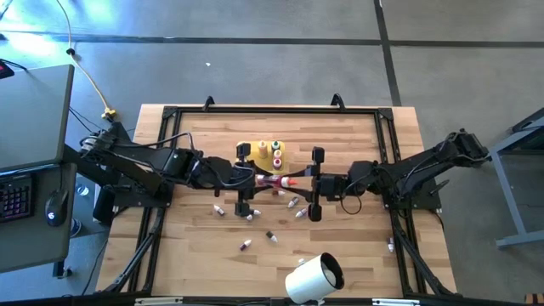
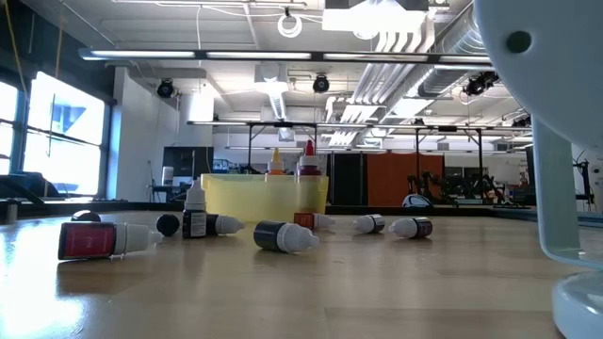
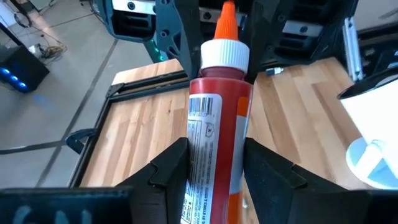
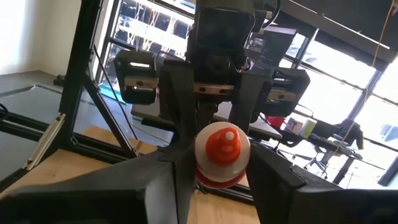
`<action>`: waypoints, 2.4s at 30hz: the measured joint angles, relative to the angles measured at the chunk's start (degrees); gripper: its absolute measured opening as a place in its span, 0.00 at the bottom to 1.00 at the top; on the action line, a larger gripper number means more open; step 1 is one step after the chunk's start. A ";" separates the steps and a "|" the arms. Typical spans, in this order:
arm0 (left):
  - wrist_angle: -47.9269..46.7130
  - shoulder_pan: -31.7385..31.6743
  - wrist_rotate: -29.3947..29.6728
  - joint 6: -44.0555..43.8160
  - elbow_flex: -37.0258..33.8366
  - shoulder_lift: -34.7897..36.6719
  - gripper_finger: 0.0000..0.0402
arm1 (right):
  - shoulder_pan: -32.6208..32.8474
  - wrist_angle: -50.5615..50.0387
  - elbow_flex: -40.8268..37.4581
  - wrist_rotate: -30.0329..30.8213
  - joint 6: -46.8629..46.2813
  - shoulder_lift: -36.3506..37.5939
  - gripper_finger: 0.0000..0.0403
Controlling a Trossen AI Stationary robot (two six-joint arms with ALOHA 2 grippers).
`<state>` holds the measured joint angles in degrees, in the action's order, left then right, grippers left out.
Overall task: Pick & Place food coloring
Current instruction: Put the large orange food coloring bottle into the yellow container
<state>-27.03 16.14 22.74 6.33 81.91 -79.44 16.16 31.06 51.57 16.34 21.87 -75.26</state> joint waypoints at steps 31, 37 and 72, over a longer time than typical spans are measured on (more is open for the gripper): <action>4.79 0.00 5.93 7.39 -0.07 -5.16 0.58 | -0.11 -5.19 0.03 5.64 -0.90 0.02 0.29; 8.08 0.00 5.32 7.46 -0.07 -5.16 0.58 | -0.46 -6.64 0.03 5.64 -3.82 0.02 0.29; 8.87 -0.02 3.98 7.27 -0.09 -5.97 0.38 | -0.55 -6.40 0.03 2.35 -3.65 0.02 0.32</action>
<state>-18.15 16.12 26.73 13.59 81.82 -85.41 15.62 24.66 51.59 18.68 18.22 -75.24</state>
